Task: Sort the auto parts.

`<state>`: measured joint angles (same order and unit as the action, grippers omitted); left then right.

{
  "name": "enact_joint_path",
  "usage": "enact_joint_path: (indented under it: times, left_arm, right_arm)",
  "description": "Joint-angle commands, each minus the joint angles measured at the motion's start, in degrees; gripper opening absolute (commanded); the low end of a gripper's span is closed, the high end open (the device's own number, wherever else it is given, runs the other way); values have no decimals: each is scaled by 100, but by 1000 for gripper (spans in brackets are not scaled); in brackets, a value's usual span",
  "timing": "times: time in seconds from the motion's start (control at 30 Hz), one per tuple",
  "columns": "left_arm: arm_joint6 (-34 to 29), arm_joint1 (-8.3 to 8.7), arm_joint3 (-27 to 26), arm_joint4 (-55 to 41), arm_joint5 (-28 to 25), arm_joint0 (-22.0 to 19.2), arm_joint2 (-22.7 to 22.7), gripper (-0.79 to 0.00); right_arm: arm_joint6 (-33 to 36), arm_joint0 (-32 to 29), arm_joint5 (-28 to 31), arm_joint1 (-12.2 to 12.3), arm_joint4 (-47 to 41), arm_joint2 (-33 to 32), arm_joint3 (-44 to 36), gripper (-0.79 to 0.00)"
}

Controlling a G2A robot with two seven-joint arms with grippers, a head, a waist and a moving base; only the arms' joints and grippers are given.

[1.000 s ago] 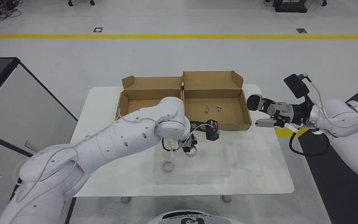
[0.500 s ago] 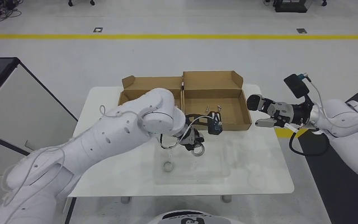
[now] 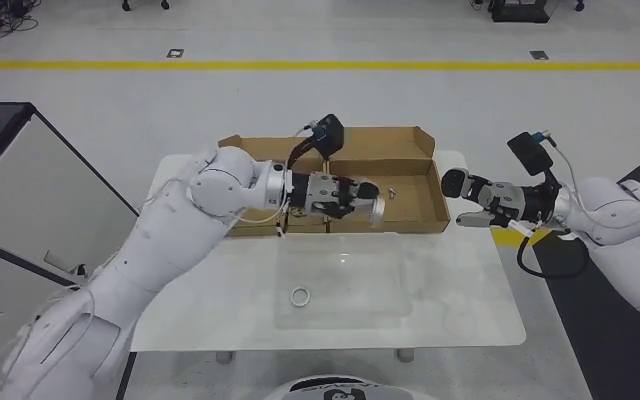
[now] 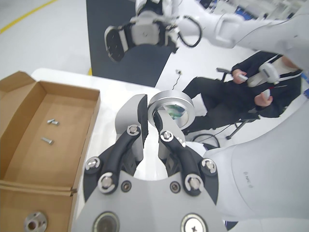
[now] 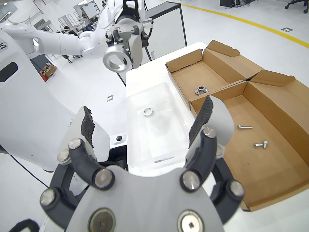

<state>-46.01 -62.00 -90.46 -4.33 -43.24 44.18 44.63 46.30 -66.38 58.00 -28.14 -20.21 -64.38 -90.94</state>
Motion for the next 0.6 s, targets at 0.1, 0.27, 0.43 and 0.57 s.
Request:
enact_joint_path:
  times: [0.1,0.27,0.43,0.57]
  left_arm:
    - [381,-17,123,-874,-986,141,168,-785]
    - [418,-32,144,-1479,-1476,144,209,-785]
    - [314,-33,47,-1715,-1476,124,256,-785]
    - [314,-33,47,-1715,-1476,124,256,-785]
  right_arm:
    - [0,0,0,0,0,0,0,0]
    - [0,0,0,0,0,0,0,0]
    - [0,0,0,0,0,0,0,0]
    - [0,0,0,0,0,0,0,0]
